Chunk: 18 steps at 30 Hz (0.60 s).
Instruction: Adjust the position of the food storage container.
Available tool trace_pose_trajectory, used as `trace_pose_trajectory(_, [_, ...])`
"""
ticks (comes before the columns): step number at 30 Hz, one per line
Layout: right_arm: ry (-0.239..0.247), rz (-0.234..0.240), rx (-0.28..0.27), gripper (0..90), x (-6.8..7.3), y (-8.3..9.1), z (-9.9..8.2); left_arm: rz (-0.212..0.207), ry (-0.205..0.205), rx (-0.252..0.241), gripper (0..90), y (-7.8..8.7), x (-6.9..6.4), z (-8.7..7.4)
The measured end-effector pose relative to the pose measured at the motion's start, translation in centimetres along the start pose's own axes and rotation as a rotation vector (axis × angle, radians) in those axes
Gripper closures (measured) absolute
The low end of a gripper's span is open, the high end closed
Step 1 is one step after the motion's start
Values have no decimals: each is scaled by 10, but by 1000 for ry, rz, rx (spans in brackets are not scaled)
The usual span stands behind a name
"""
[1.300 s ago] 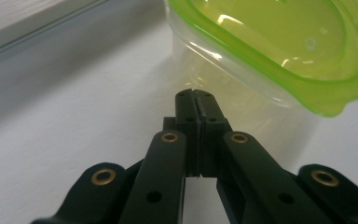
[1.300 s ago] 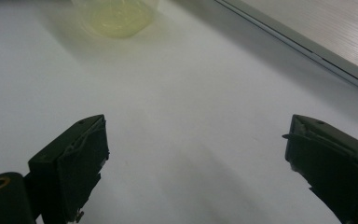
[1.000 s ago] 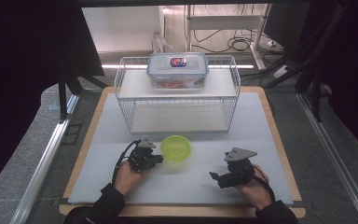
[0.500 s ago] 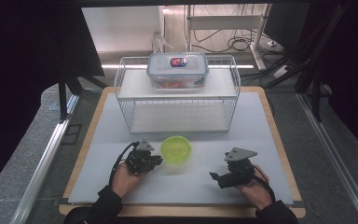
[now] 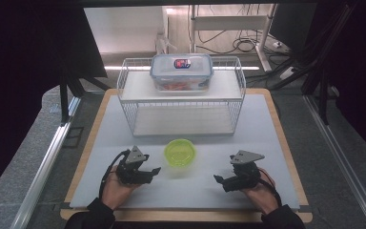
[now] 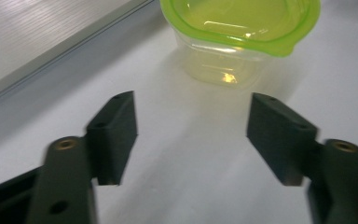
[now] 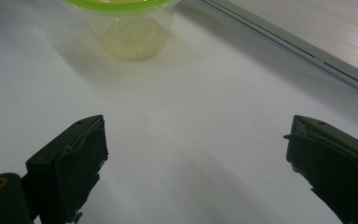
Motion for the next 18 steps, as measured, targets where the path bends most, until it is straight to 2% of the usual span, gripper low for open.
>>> trace_pose_trajectory(5, [-3,16,-6,48,1,0,0,14,12,-22,171,13,1,-9])
trace_pose_trajectory(9, [-1,23,-4,48,2,-1,0,44,-8,-2,89,17,3,-16])
trace_pose_trajectory(13, [-2,23,5,48,1,-1,-1,59,-19,4,46,17,3,-20])
trace_pose_trajectory(18, [-3,23,9,48,0,0,-1,71,-38,-21,21,17,4,-20])
Point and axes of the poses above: each handheld gripper's, and its own axes: y roughly backward along the jaws, z roughly out of its top, x roughly to its left, the point moved 5 cm from there along -y, roughly forward along the jaws, and after that the axes turned 7 degrees about z, right-handed, at the moved point
